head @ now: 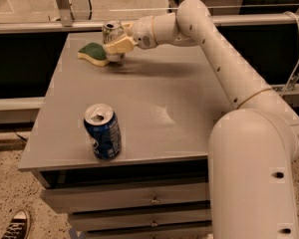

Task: Move 7up can near sponge

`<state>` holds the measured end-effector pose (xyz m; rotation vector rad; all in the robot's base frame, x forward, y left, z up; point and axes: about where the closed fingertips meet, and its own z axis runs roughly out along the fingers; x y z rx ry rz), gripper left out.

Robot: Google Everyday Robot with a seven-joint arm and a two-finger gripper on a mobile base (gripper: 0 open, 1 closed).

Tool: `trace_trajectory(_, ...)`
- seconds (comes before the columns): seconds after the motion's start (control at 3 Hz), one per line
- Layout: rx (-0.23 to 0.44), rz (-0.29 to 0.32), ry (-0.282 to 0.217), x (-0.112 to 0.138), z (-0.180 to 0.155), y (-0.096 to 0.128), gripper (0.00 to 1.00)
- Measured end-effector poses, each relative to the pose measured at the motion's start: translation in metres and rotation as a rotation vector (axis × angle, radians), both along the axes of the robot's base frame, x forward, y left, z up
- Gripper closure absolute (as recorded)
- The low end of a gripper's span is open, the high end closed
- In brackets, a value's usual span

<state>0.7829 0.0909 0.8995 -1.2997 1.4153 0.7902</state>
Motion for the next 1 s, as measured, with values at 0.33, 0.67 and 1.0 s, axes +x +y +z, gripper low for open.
trace_trajectory(0.33,-0.006,-0.026,-0.006,0.006,0.002,-0.007,1.0)
trace_trajectory(0.67,-0.006,-0.027,-0.007,0.006,0.003,-0.008,1.0)
trace_trajectory(1.0,0.005,-0.049,-0.007,0.009,0.008,-0.018,1.0)
